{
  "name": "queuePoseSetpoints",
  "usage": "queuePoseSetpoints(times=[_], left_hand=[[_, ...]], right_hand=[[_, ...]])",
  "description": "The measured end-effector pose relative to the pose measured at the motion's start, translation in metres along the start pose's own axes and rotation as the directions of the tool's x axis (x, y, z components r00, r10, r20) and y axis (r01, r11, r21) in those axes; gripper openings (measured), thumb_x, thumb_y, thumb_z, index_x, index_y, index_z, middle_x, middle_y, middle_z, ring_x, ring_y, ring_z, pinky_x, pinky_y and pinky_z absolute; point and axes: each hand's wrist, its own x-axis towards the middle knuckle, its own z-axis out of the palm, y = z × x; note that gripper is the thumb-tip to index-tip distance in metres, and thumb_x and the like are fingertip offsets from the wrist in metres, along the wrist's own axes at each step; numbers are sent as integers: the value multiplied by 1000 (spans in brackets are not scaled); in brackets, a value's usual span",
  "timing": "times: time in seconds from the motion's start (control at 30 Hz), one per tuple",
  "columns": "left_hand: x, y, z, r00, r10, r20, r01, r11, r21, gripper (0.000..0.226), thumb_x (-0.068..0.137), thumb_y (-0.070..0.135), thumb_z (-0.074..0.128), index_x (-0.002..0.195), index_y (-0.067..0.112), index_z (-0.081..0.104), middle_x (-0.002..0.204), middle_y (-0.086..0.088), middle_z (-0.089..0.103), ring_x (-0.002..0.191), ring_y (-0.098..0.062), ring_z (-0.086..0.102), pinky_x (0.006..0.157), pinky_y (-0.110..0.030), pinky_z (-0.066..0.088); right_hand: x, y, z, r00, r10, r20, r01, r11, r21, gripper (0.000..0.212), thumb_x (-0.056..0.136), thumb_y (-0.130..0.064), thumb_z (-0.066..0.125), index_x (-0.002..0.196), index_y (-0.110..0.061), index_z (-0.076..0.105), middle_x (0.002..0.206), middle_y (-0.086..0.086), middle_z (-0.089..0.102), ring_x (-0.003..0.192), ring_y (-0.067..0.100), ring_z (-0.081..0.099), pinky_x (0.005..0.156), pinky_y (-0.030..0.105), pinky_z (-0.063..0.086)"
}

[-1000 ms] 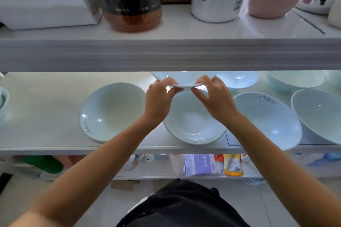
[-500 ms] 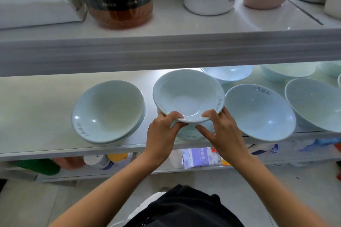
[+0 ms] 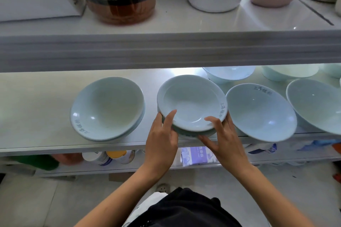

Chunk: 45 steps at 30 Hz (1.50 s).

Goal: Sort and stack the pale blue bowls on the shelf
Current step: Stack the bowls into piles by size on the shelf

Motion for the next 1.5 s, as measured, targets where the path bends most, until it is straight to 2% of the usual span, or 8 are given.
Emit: queuePoseSetpoints(times=[0.2, 0.37, 0.53, 0.67, 0.8, 0.97, 1.27, 1.5], left_hand=[[-1, 1, -8, 983, -165, 79, 175, 974, -144, 60, 98, 7, 35, 151, 26, 14, 158, 4, 17, 146, -10, 16, 108, -13, 15], [11, -3, -12, 963, -224, 150, 262, 907, -328, 51, 100, 18, 34, 149, 25, 20, 146, 1, 42, 130, -11, 44, 102, -23, 38], [21, -6, -8, 894, -340, 293, 441, 789, -428, 53, 99, 27, 43, 148, 24, 22, 129, 2, 51, 114, -16, 54, 93, -29, 49], [28, -3, -9, 787, -446, 427, 617, 585, -527, 41, 97, 24, 48, 135, 25, 33, 125, -7, 55, 108, -25, 61, 75, -26, 57], [33, -5, -10, 642, -484, 594, 760, 298, -578, 43, 92, 17, 55, 133, 24, 41, 116, -12, 60, 90, -28, 67, 73, -39, 61], [38, -1, -13, 543, -439, 716, 802, 20, -597, 43, 86, 3, 54, 126, 19, 47, 106, -19, 58, 87, -33, 63, 69, -45, 60], [41, 0, -16, 557, -450, 698, 789, 25, -614, 59, 80, -14, 45, 128, 21, 46, 108, -18, 56, 82, -33, 63, 64, -47, 60], [38, 3, -24, 586, -450, 674, 769, 45, -638, 60, 80, -15, 45, 128, 22, 47, 107, -18, 56, 82, -34, 63, 64, -46, 60]], right_hand=[[-6, -6, 2, 995, 102, 1, -100, 969, 226, 79, 70, -66, 53, 138, -36, 24, 157, 3, 10, 147, 19, 10, 101, 28, 32], [-9, -12, -2, 984, 177, 21, -173, 923, 343, 86, 69, -66, 62, 138, -43, 17, 157, -4, 10, 145, 15, 15, 105, 26, 29], [-16, -19, -9, 948, 317, 19, -284, 821, 495, 90, 63, -83, 50, 138, -39, 25, 148, -15, 27, 136, 16, 36, 102, 43, 45], [-14, -27, -18, 885, 464, -44, -360, 739, 569, 46, 85, -47, 55, 127, -30, 42, 120, -10, 51, 113, 13, 54, 81, 14, 46], [-6, -24, -20, 838, 545, 29, -431, 628, 648, 38, 94, -28, 54, 130, -24, 45, 116, -12, 56, 111, 8, 54, 99, 31, 46], [4, -24, -14, 804, 563, 189, -493, 454, 742, 46, 95, -25, 52, 139, -23, 37, 124, -1, 58, 118, 17, 56, 103, 35, 44], [28, -22, 0, 752, 600, 272, -525, 297, 798, 39, 97, -23, 48, 136, -20, 43, 113, -1, 62, 114, 21, 57, 105, 44, 44], [26, -25, -1, 765, 587, 263, -503, 290, 814, 36, 98, -20, 47, 134, -19, 44, 109, -3, 63, 113, 21, 57, 105, 43, 44]])
